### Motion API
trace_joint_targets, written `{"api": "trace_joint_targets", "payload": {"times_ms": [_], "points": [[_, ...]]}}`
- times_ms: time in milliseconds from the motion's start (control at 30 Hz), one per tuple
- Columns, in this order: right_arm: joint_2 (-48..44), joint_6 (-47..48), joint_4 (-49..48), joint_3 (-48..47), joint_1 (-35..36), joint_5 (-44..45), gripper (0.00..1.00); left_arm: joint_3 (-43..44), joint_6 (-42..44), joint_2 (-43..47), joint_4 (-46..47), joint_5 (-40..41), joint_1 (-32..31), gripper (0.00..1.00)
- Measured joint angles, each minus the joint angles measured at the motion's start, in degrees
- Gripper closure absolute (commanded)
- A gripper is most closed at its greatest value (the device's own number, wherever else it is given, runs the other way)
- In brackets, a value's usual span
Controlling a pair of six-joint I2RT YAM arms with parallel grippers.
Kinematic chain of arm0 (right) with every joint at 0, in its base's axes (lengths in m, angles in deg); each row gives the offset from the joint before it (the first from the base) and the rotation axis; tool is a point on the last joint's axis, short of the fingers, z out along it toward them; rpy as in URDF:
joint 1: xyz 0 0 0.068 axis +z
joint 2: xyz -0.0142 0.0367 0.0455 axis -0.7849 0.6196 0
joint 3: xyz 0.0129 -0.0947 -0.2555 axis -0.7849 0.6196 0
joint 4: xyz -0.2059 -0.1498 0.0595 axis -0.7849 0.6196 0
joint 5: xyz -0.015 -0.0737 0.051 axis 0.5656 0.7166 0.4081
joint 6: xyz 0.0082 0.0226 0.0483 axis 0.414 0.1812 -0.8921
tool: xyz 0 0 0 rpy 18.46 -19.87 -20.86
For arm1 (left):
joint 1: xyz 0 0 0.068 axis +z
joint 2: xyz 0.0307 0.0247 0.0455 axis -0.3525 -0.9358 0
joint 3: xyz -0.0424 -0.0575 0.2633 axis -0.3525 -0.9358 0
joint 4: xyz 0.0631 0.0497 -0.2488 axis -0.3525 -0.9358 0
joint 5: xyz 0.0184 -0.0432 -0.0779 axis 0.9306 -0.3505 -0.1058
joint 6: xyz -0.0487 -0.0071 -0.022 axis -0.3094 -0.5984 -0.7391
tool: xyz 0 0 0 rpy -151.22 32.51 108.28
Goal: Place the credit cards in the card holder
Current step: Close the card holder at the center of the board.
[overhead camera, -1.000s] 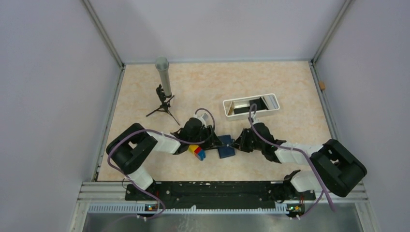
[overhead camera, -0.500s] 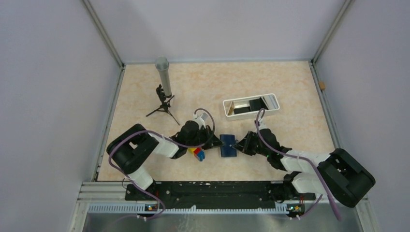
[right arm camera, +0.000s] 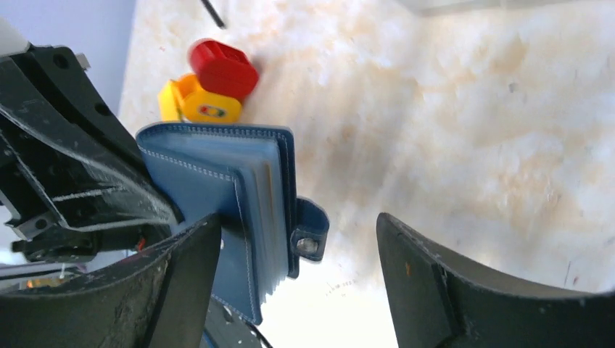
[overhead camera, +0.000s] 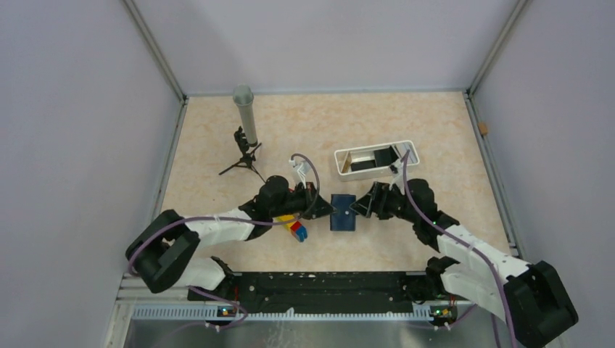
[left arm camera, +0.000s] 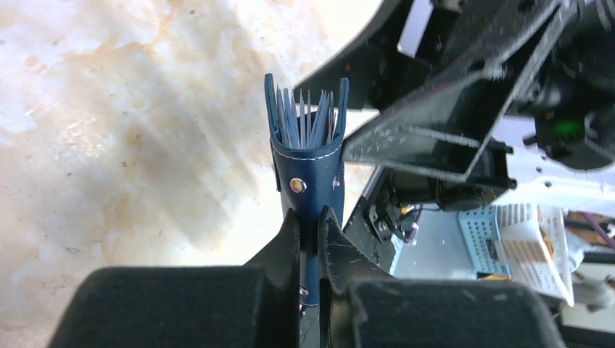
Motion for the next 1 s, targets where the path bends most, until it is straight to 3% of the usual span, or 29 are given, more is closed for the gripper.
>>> {"api": "trace_joint_targets", "payload": {"times_ms": [233,367,467,600,733,767,800,833,900,1000], "points": [[-2.49,4.72,-1.01,-3.69,-8.96,-18.53,0.21,3.54,7.04,10.88,-12.35,-4.59,0.0,1.0],[0.26,4.13,-5.62,-5.33,-9.92,-30.01,0.19,5.31,9.75,15.21,-17.73,-6.99,0.0,1.0],[2.56,3.69,-8.66,-6.08,-9.81,-34.99,0.26,6.23,10.97,16.33,-20.02,-8.26,0.0,1.0],[4.33,2.73,-11.08,-6.38,-8.28,-38.18,0.5,6.49,11.21,16.33,-21.24,-9.25,0.0,1.0],[6.8,1.95,-13.86,-6.78,-6.97,-38.71,0.95,6.49,10.47,16.41,-21.77,-9.75,0.13,1.0],[7.19,1.79,-14.29,-6.78,-6.95,-38.73,1.0,6.49,10.21,16.41,-22.21,-9.51,0.31,1.0],[7.56,1.18,-14.86,-6.78,-6.95,-38.95,1.0,6.47,9.9,16.41,-22.62,-9.2,0.5,0.97],[7.74,0.96,-15.32,-6.78,-6.97,-39.06,1.0,6.4,9.51,16.41,-22.88,-8.96,0.7,0.88],[7.76,0.59,-15.96,-6.78,-6.99,-39.06,1.0,6.34,8.98,16.48,-22.99,-8.76,0.9,0.57],[7.67,-0.13,-17.44,-6.78,-6.4,-40.22,1.0,6.05,8.04,16.72,-22.21,-7.91,0.94,0.29]]}}
